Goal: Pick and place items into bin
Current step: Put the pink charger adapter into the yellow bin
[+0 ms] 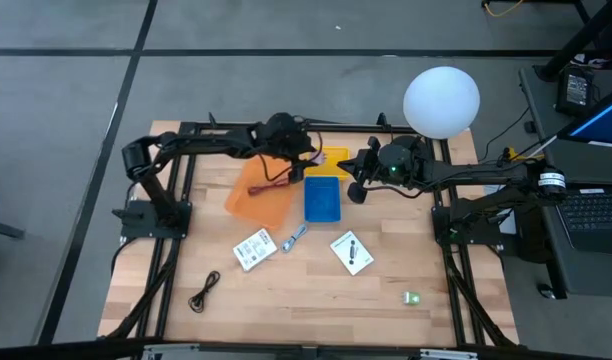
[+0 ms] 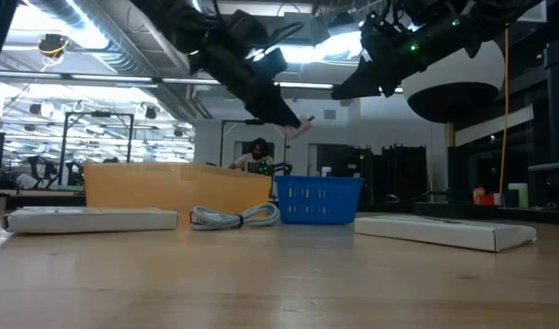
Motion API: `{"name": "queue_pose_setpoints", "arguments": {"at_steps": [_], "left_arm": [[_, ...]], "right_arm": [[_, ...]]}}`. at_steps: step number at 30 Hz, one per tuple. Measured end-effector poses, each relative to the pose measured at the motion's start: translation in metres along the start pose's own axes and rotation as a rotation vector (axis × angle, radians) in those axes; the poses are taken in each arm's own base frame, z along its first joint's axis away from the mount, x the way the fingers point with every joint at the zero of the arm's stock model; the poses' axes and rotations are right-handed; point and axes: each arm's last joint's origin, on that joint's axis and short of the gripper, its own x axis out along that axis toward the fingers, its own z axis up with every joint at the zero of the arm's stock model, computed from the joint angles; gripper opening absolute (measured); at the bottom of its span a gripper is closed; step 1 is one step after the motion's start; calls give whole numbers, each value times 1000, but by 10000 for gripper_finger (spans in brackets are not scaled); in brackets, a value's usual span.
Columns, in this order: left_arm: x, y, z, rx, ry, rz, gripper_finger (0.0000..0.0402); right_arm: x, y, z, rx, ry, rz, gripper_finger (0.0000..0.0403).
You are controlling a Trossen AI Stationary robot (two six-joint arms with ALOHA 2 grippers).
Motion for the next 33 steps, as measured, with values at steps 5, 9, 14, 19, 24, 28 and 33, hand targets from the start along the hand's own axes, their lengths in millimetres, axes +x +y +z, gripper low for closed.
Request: {"name": "queue_pose_setpoints", "arguments": {"at_steps": [5,9,14,19,24,28,33], "left_arm": [[2,10,5,-9,12,10,182],[4,14,1,-19,24,17,182],[15,14,-7,-23,39,13,182],[37,16,-20,-16,60,11,182],[52,22,-32,-34,69,23,182],[58,23,-39,-45,89,17,186],[60,23,-42,-42,101,10,206]], "right_arm": [[0,0,0,0,0,0,4],[0,0,0,-3,0,0,4],[0,0,0,-3,-1,-1,4],[0,0,0,-2,-2,-1,4],[0,0,1,-1,-5,-1,4],[0,0,1,-2,-5,-1,4],[0,0,1,-2,-5,-1,4]]}}
